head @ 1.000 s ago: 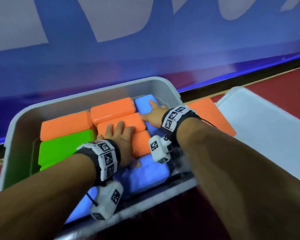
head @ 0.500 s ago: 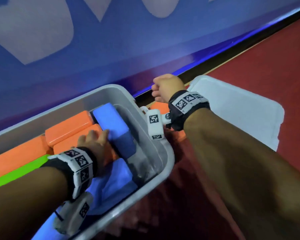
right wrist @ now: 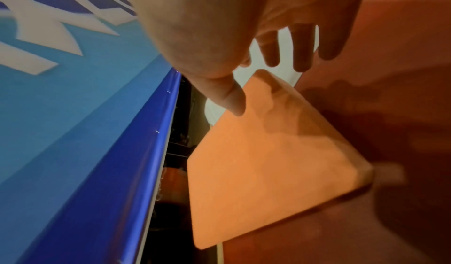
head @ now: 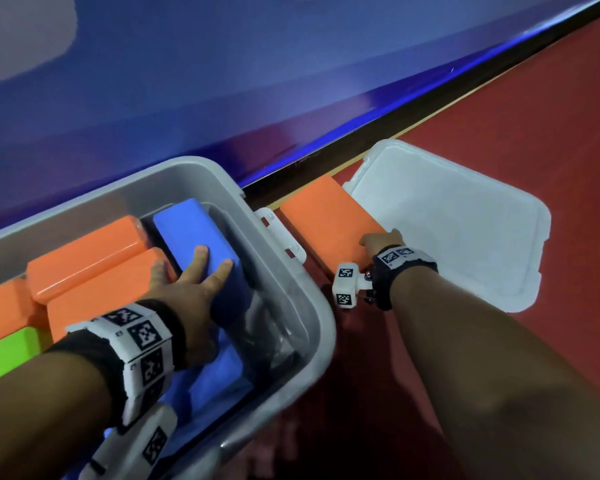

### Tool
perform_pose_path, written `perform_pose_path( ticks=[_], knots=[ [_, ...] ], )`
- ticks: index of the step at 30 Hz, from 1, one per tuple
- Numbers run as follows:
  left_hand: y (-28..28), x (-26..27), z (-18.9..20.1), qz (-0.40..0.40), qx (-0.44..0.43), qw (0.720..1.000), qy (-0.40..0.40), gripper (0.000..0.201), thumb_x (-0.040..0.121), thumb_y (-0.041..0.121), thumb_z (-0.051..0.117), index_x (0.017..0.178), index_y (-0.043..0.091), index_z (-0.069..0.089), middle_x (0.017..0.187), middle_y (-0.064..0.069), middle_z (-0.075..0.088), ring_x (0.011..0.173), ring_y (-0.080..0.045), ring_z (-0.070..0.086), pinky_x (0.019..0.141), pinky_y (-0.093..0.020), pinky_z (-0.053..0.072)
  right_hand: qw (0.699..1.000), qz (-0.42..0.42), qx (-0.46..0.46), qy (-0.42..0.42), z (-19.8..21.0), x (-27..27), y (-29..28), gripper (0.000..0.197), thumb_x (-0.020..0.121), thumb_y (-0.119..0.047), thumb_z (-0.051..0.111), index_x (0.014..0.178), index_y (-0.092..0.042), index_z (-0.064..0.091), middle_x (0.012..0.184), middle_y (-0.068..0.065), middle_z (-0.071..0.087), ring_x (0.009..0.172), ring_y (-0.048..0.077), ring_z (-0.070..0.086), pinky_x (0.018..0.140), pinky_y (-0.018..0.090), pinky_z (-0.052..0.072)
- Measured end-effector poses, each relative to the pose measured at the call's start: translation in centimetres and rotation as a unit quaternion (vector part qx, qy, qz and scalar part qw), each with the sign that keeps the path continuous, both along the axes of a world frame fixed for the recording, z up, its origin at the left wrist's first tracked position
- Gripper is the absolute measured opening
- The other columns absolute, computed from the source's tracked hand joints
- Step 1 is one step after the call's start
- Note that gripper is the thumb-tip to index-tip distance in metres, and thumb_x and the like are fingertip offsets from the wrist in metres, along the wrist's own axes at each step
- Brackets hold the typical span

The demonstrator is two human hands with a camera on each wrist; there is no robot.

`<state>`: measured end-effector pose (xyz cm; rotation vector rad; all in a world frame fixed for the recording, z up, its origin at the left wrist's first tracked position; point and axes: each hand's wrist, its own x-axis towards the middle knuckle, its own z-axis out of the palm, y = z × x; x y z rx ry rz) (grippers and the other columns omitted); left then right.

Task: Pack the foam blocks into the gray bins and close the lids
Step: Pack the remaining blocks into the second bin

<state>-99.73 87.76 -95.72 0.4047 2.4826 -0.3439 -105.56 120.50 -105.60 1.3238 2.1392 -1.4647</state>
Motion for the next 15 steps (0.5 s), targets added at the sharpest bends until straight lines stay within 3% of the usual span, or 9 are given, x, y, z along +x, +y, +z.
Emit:
perform_pose_path(
  ticks=[3,6,8,10,13,15],
  knots=[
    [0.1,-0.4,0.1,0.010,0.005,1.000,-0.011,0.125,0.055,0.051,0.058,0.144,0.042,-0.029,0.155,-0.002,-0.032,0.145,-0.050,-0.002,0.119,-0.054,0.009,0.998,-0.003,0.037,-0.042,-0.9,0.3,-0.7,0.094,0.072,-0.034,0.065,0.152,-0.020,0.017,0.126,0.013,0.057,0.102,0.037,0.061,0.093,0.047,0.049],
    [-0.3,-0.3,0.2,0.014,0.028,0.999,-0.018,0.122,0.055,0.050,0.056,0.145,0.043,-0.026,0.154,0.000,-0.034,0.145,-0.049,-0.006,0.120,-0.052,0.009,0.996,-0.014,0.046,-0.073,-2.2,-0.2,-0.4,0.122,0.064,-0.040,0.070,0.151,-0.027,-0.015,0.099,0.015,0.060,0.086,0.036,0.066,0.088,0.050,0.052],
    [-0.8,-0.1,0.1,0.015,0.036,0.999,-0.020,0.121,0.056,0.052,0.056,0.147,0.043,-0.022,0.154,0.001,-0.033,0.146,-0.045,-0.010,0.121,-0.050,0.009,0.993,-0.007,0.070,-0.096,-2.9,-0.5,-0.3,0.131,0.058,-0.041,0.072,0.144,-0.030,-0.027,0.109,0.014,0.060,0.090,0.035,0.066,0.089,0.052,0.052],
    [-1.2,0.1,0.4,0.023,0.040,0.999,-0.026,0.117,0.060,0.052,0.058,0.148,0.043,-0.019,0.155,0.004,-0.029,0.146,-0.045,-0.010,0.121,-0.048,0.008,0.995,-0.002,0.055,-0.086,-2.3,-0.2,-0.6,0.123,0.068,-0.033,0.077,0.149,-0.025,-0.015,0.116,0.016,0.057,0.102,0.038,0.062,0.092,0.051,0.050],
    [-1.5,0.3,1.0,0.028,0.062,0.997,-0.025,0.115,0.059,0.053,0.055,0.149,0.043,-0.017,0.158,0.003,-0.025,0.146,-0.045,-0.010,0.122,-0.044,0.006,0.998,0.006,0.052,-0.034,-1.7,0.5,-0.6,0.085,0.081,-0.018,0.076,0.147,-0.010,0.023,0.138,0.020,0.043,0.126,0.038,0.045,0.100,0.043,0.042],
    [-1.6,0.2,1.0,0.035,0.073,0.996,-0.022,0.115,0.056,0.053,0.052,0.148,0.044,-0.017,0.159,0.003,-0.023,0.145,-0.045,-0.009,0.122,-0.045,0.006,0.995,0.022,0.090,-0.035,-1.3,0.9,-0.8,0.085,0.078,-0.022,0.078,0.144,-0.011,0.027,0.143,0.020,0.035,0.128,0.038,0.041,0.100,0.045,0.039]
  ],
)
